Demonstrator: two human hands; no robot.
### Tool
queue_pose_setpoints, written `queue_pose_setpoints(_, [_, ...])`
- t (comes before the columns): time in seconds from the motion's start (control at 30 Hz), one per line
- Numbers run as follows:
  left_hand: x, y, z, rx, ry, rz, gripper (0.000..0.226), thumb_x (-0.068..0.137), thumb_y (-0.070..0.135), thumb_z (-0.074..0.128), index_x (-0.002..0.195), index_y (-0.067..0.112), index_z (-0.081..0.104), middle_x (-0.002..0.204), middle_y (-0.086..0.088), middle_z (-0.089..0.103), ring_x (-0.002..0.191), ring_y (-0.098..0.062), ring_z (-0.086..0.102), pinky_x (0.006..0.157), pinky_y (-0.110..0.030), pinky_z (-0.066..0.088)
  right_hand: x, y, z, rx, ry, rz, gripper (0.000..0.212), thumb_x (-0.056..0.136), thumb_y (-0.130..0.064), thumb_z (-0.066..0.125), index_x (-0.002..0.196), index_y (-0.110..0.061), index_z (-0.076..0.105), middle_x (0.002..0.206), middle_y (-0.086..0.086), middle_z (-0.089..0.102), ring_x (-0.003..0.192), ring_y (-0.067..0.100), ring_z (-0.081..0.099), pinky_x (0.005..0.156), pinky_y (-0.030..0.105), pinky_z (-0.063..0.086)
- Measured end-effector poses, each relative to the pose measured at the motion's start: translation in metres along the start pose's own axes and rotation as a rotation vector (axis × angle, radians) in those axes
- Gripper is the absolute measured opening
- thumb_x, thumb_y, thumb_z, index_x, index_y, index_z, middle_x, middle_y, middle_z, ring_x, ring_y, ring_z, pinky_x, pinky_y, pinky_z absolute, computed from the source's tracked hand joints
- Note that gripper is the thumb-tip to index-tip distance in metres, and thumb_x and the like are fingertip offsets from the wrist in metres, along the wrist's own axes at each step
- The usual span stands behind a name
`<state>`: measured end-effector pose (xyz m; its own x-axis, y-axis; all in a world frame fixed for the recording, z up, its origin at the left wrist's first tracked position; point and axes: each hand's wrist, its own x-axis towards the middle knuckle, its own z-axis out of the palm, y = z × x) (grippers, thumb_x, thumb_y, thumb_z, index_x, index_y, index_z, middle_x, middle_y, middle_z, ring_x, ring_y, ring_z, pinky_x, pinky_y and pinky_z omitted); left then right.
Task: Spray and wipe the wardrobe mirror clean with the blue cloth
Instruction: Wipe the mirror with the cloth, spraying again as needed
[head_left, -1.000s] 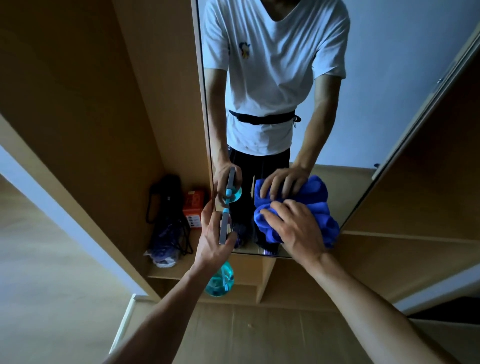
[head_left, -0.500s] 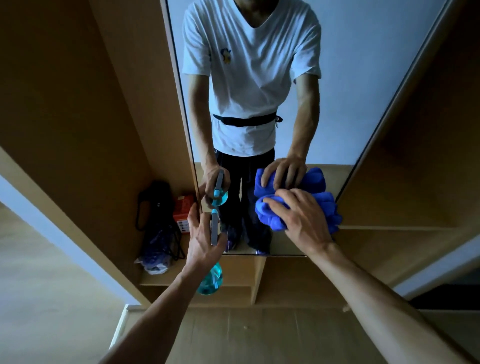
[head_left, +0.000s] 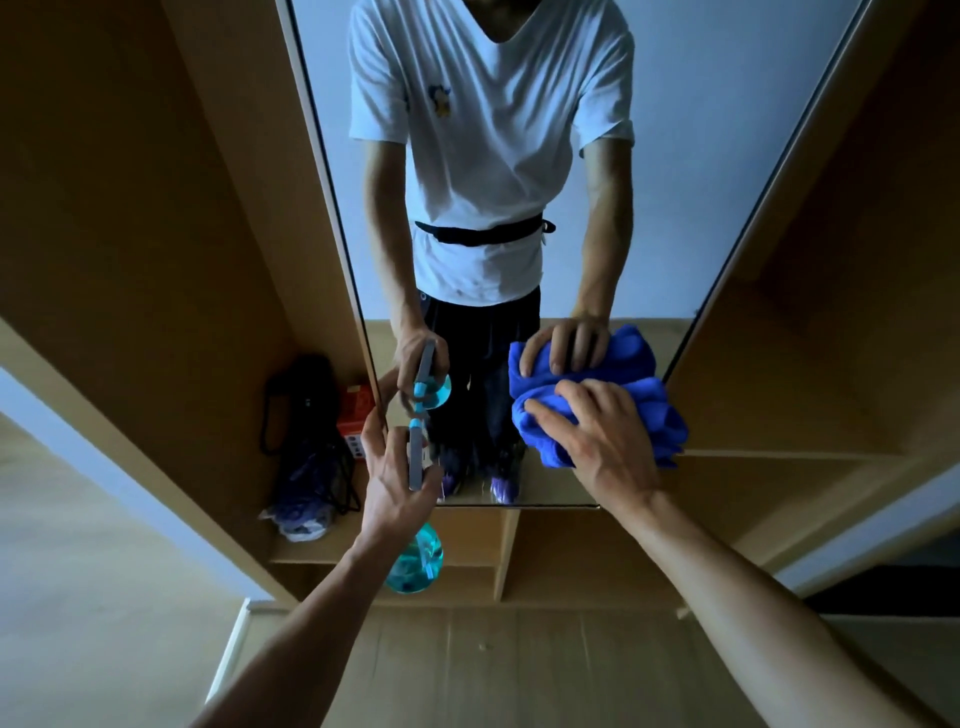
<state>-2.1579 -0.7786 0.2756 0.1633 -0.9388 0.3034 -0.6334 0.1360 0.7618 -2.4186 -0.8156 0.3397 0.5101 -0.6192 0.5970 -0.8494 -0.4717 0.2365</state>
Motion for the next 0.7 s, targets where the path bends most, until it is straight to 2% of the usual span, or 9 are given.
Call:
queue_pose_setpoints(0.13, [0.0,0.0,0.003,0.047,0.02,0.019,0.037,0.076,0.03,0.061,0.11,0.016,0.052,0.158,0.004,0.015,0.132,-0.034,0.04,0.086,-0.048,0.053,-0.025,-0.007,0.026,0.011,-0.151,-0.041,0.043,0.092,-0.007,0.044,0.13,-0.022,0.059,0.118,0.013,0.058,0.1,0.035,0.055,0.087,0.048,0.045])
queue_pose_setpoints(0.3, [0.0,0.0,0.007,0.066,0.026,0.038,0.037,0.076,0.027,0.061,0.109,0.014,0.053,0.16,-0.002,0.015,0.129,-0.035,0.042,0.085,-0.046,0.053,-0.031,-0.004,0.03,0.048,-0.201,-0.057,0.043,0.092,-0.01,0.041,0.127,-0.023,0.06,0.118,0.013,0.059,0.099,0.034,0.055,0.086,0.045,0.047])
queue_pose_setpoints(0.4, [-0.001,0.0,0.008,0.051,0.022,0.023,0.036,0.076,0.027,0.061,0.109,0.015,0.052,0.162,-0.004,0.012,0.136,-0.037,0.038,0.087,-0.044,0.05,-0.025,0.005,0.02,0.094,-0.17,-0.027,0.046,0.09,-0.008,0.039,0.127,-0.022,0.062,0.118,0.012,0.06,0.099,0.034,0.055,0.086,0.045,0.046])
queue_pose_setpoints(0.53, [-0.002,0.006,0.01,0.033,0.037,-0.014,0.033,0.077,0.021,0.063,0.107,0.019,0.051,0.163,-0.007,0.012,0.137,-0.041,0.038,0.086,-0.043,0.047,-0.011,0.026,-0.005,0.11,-0.046,0.009,0.044,0.086,-0.006,0.061,0.127,-0.023,0.063,0.119,0.012,0.059,0.099,0.035,0.056,0.087,0.046,0.045])
queue_pose_setpoints(0.7, [0.001,0.013,0.012,0.035,0.068,-0.041,0.034,0.075,0.023,0.061,0.107,0.017,0.051,0.161,-0.008,0.014,0.136,-0.041,0.038,0.09,-0.043,0.045,0.003,0.049,-0.034,0.09,0.069,0.03,0.047,0.084,-0.008,0.067,0.128,-0.026,0.064,0.119,0.01,0.058,0.099,0.032,0.055,0.088,0.046,0.044])
